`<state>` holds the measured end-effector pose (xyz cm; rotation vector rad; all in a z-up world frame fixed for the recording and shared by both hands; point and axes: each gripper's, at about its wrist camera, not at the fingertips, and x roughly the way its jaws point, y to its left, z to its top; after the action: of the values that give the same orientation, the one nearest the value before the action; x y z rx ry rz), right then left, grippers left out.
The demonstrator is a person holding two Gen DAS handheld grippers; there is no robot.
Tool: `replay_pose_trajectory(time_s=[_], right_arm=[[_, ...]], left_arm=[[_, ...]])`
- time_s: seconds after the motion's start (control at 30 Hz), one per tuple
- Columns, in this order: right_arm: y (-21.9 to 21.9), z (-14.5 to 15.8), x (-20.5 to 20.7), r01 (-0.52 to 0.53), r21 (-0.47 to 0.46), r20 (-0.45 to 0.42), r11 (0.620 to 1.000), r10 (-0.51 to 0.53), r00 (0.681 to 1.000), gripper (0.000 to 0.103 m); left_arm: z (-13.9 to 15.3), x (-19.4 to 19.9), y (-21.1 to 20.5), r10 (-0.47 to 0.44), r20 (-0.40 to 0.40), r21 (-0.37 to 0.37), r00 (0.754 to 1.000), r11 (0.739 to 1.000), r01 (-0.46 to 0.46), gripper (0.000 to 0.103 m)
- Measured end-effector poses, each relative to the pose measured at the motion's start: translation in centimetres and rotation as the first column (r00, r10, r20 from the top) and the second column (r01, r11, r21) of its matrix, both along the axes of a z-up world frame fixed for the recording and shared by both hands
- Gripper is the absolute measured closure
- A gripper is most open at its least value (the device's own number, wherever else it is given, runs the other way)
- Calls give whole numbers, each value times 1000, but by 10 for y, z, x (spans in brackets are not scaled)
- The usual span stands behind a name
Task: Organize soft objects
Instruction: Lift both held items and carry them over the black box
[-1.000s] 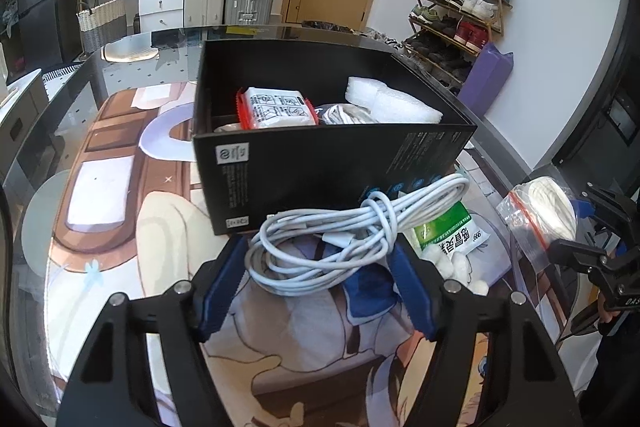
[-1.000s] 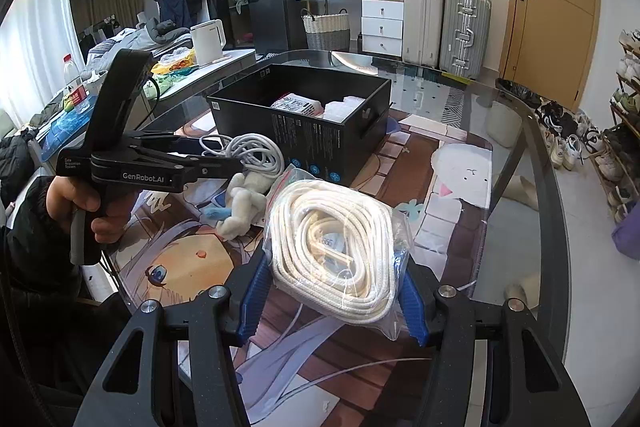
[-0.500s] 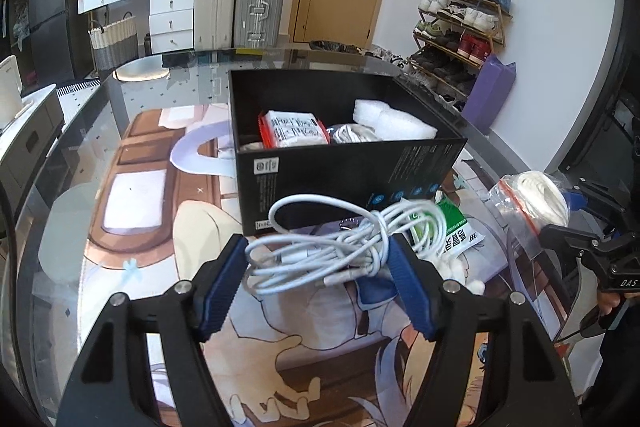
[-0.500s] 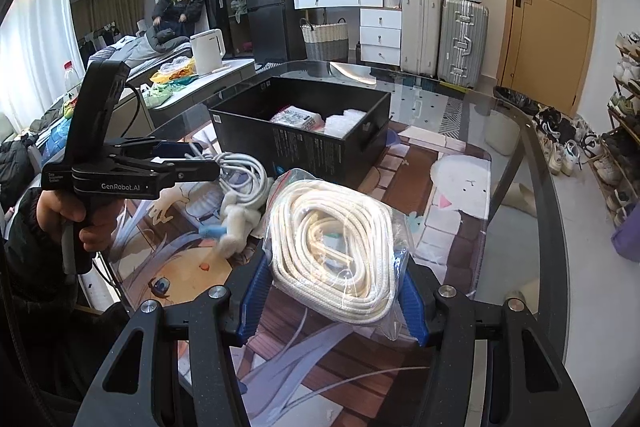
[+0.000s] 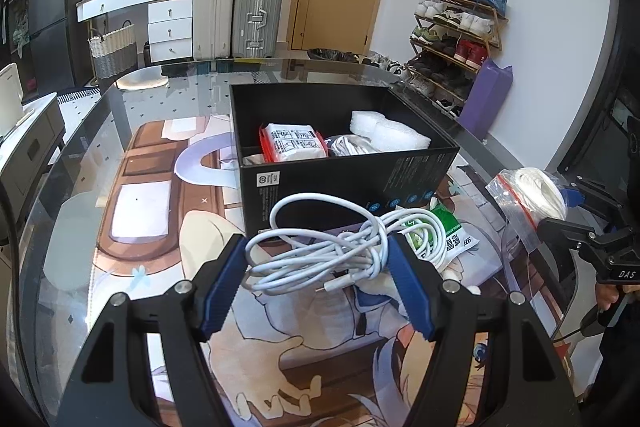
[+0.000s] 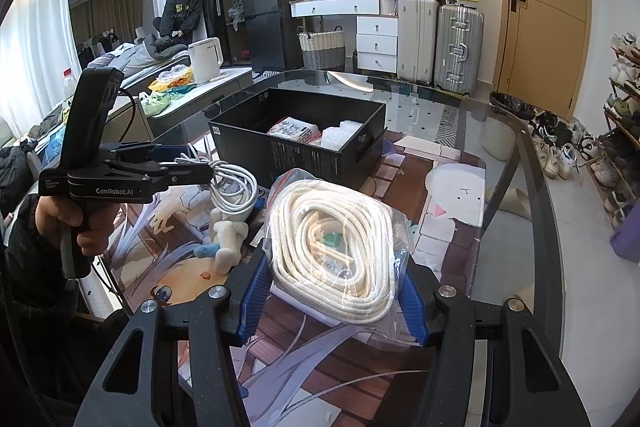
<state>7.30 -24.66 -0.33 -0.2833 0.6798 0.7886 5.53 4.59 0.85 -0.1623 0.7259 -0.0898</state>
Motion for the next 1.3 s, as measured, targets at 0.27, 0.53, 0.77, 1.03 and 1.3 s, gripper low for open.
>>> replay_pose_trajectory(time_s=[0.27,0.53,0.77,1.03,1.3], right_arm=[[3,3,0,7,27,15,1000,-8,1000,45],[7,10,-1,26,56,33,998,-28,999,45],[14,17,0,35,67,50,997,-39,998,45],[31,25,2,27,52,65,998,-31,997,45],[44,29,13,47,28,84,999,-49,995,45]], left_arm=[[12,-6,-3,-4,36,14,999,1000,3,33],[25,-11,-2,10,75,24,997,1000,-12,33],[36,-11,1,30,101,26,994,999,-33,33],[44,-7,4,46,122,27,992,998,-49,33],[50,0,7,65,143,25,988,997,-70,33]])
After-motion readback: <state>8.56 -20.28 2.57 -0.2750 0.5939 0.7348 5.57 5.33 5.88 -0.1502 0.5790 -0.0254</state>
